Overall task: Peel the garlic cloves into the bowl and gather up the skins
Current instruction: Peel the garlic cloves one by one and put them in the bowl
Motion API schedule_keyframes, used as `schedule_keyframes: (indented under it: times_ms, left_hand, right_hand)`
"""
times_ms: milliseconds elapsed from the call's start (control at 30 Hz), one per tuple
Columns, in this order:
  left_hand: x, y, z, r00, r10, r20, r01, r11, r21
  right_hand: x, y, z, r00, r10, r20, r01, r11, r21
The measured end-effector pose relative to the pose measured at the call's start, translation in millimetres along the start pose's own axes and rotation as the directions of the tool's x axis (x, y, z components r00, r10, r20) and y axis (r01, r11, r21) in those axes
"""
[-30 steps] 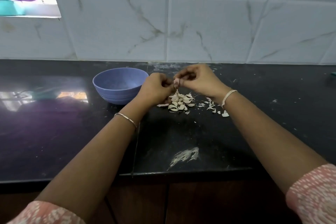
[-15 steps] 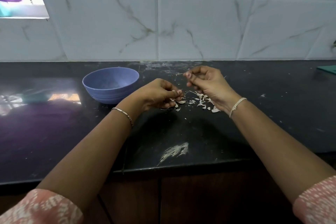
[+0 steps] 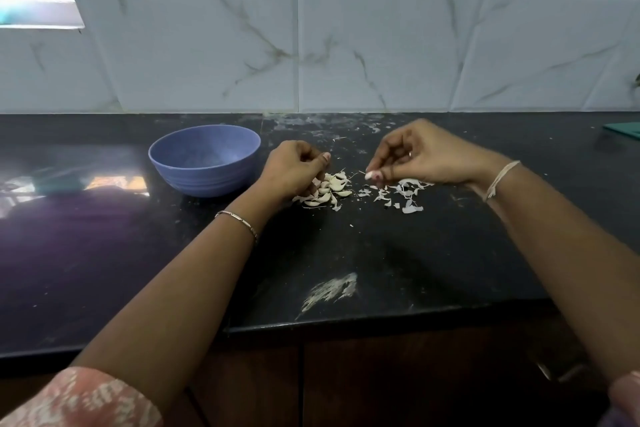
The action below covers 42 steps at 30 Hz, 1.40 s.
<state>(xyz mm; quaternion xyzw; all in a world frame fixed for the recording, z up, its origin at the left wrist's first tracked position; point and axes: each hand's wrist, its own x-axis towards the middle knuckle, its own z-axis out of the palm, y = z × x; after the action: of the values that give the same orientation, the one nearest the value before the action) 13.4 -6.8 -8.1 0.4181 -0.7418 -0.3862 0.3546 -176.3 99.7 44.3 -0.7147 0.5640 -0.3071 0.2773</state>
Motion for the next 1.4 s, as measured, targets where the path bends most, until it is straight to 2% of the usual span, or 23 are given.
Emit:
schedule_keyframes:
  times_ms: [133, 200, 233, 300, 367, 533, 567, 633, 667, 700, 800, 833, 933, 967, 1000, 1067, 1133, 1167, 1233, 1300, 1400]
  left_hand:
    - [3.5, -5.6, 2.7, 0.997, 0.031, -0.074, -0.023, 0.994, 0.110]
    - [5.3, -8.2, 2.6, 0.990, 0.040, -0.132, -0.025, 0.993, 0.117]
    - [5.7, -8.9, 2.7, 0.987, 0.041, -0.154, -0.023, 0.993, 0.117]
    - [5.3, -10.3, 2.6, 0.983, 0.045, -0.177, -0.022, 0.991, 0.131]
    - [4.4, -10.4, 2.7, 0.982, 0.052, -0.180, -0.029, 0.991, 0.128]
    - [4.4, -9.2, 4.8, 0.983, 0.067, -0.170, -0.046, 0.991, 0.126]
    - [4.7, -9.4, 5.0, 0.983, 0.073, -0.167, -0.051, 0.990, 0.132]
    - [4.2, -9.9, 4.7, 0.984, 0.077, -0.161, -0.055, 0.989, 0.140]
    - [4.1, -10.3, 5.1, 0.984, 0.081, -0.159, -0.058, 0.988, 0.145]
    - [3.4, -10.0, 5.6, 0.982, 0.091, -0.164, -0.066, 0.986, 0.154]
    - [1.7, -7.6, 6.6, 0.970, 0.153, -0.187, -0.120, 0.977, 0.175]
    - [1.7, -7.4, 6.8, 0.967, 0.165, -0.192, -0.134, 0.977, 0.165]
    - [1.7, -7.6, 9.1, 0.962, 0.193, -0.192, -0.165, 0.974, 0.152]
    - [1.6, -6.2, 9.5, 0.957, 0.215, -0.196, -0.185, 0.970, 0.159]
    - [1.4, -4.0, 9.8, 0.952, 0.238, -0.192, -0.211, 0.966, 0.151]
    - [1.9, 3.0, 10.2, 0.952, 0.280, -0.127, -0.270, 0.959, 0.091]
    - [5.2, 11.7, 12.9, 0.952, 0.306, 0.001, -0.306, 0.952, 0.033]
    - [7.9, 15.7, 15.4, 0.950, 0.307, 0.047, -0.308, 0.951, 0.019]
    - [14.3, 22.1, 22.2, 0.956, 0.286, 0.061, -0.284, 0.958, -0.039]
    - [18.7, 25.8, 28.2, 0.973, 0.225, 0.055, -0.212, 0.961, -0.175]
    - [21.4, 23.3, 37.2, 0.986, 0.158, 0.062, -0.132, 0.945, -0.299]
  right_hand:
    - [1.5, -31.1, -22.3, 0.994, -0.108, -0.016, 0.109, 0.991, 0.077]
    - [4.5, -31.0, -18.7, 0.993, -0.115, -0.022, 0.116, 0.991, 0.060]
    - [6.9, -24.2, -9.0, 0.995, -0.094, 0.013, 0.094, 0.995, -0.024]
    - [11.8, -4.0, 20.1, 0.990, 0.010, 0.143, 0.033, 0.953, -0.300]
    - [15.6, 8.3, 31.1, 0.977, 0.088, 0.196, 0.003, 0.907, -0.422]
    - [17.8, -8.3, 8.5, 0.999, -0.039, 0.033, 0.046, 0.964, -0.264]
    - [18.1, -4.1, 14.1, 0.999, -0.043, 0.029, 0.050, 0.954, -0.297]
    - [16.7, 11.2, 34.3, 0.993, -0.002, 0.115, 0.055, 0.884, -0.465]
    - [15.0, 15.8, 36.3, 0.989, 0.025, 0.145, 0.051, 0.867, -0.495]
    - [14.5, 16.6, 30.6, 0.988, 0.035, 0.150, 0.043, 0.874, -0.484]
    - [11.5, 8.7, 9.1, 0.999, -0.030, 0.025, 0.036, 0.962, -0.271]
    - [11.2, 9.3, 8.7, 0.999, -0.048, 0.021, 0.051, 0.967, -0.249]
    - [9.5, 23.9, 25.8, 0.990, -0.012, 0.138, 0.068, 0.909, -0.412]
    - [8.8, 26.4, 25.7, 0.989, -0.010, 0.148, 0.071, 0.907, -0.415]
    - [10.1, 27.5, 20.2, 0.994, -0.033, 0.102, 0.068, 0.928, -0.365]
    - [13.9, 25.0, 5.7, 0.989, -0.086, -0.120, 0.071, 0.990, -0.124]
    - [20.5, 26.3, -1.1, 0.946, -0.019, -0.324, 0.074, 0.985, 0.158]
    - [24.9, 28.9, 0.1, 0.931, 0.055, -0.361, 0.051, 0.959, 0.278]
    - [33.7, 39.0, 8.5, 0.917, 0.189, -0.351, -0.028, 0.908, 0.417]
    - [38.5, 48.3, 14.6, 0.902, 0.297, -0.313, -0.092, 0.841, 0.533]
    - [39.4, 55.1, 17.2, 0.889, 0.353, -0.292, -0.098, 0.770, 0.630]
